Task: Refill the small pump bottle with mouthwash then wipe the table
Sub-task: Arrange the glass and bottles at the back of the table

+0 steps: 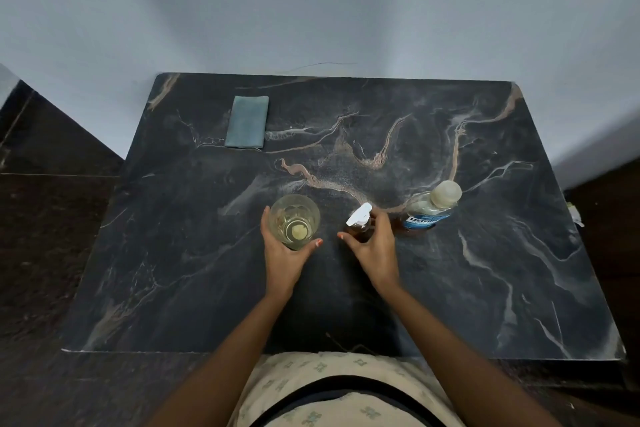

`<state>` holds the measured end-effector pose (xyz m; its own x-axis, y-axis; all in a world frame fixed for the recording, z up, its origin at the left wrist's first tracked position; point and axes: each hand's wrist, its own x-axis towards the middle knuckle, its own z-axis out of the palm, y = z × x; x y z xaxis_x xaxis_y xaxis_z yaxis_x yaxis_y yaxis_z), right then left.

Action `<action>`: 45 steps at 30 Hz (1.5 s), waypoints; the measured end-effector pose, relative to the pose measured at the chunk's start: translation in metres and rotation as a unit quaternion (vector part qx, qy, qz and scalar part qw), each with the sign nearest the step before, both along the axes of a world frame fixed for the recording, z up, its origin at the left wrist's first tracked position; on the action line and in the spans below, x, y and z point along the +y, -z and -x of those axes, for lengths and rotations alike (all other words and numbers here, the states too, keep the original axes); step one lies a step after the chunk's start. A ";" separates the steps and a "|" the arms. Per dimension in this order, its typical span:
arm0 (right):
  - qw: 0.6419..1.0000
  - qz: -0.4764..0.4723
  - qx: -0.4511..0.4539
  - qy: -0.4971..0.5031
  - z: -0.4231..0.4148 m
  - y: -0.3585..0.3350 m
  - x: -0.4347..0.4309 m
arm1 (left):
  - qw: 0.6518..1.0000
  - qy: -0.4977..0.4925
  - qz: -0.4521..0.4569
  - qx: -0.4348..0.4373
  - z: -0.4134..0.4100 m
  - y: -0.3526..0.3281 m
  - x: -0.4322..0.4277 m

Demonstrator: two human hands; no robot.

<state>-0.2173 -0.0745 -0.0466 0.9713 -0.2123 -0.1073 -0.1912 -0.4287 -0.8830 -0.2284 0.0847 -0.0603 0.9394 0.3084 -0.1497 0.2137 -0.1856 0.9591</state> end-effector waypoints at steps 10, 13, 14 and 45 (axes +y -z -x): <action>0.999 -0.014 -0.040 0.026 -0.016 -0.007 0.007 | 0.999 -0.040 -0.022 0.019 -0.012 -0.001 0.000; 0.999 -0.014 -0.041 0.019 -0.032 -0.009 0.010 | 0.999 -0.038 -0.019 0.019 -0.028 -0.007 -0.001; 0.999 -0.014 -0.040 0.020 -0.039 -0.010 0.011 | 0.999 -0.035 -0.019 0.014 -0.035 -0.009 -0.001; 0.996 -0.041 -0.005 0.084 -0.247 -0.011 0.023 | 0.997 -0.045 -0.065 -0.023 -0.255 -0.005 0.004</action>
<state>0.0302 -0.0518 -0.0354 0.9235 -0.3635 -0.1223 -0.2462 -0.3173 -0.9158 0.0268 0.0890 -0.0551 0.9122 0.4052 -0.0606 0.1919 -0.2919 0.9370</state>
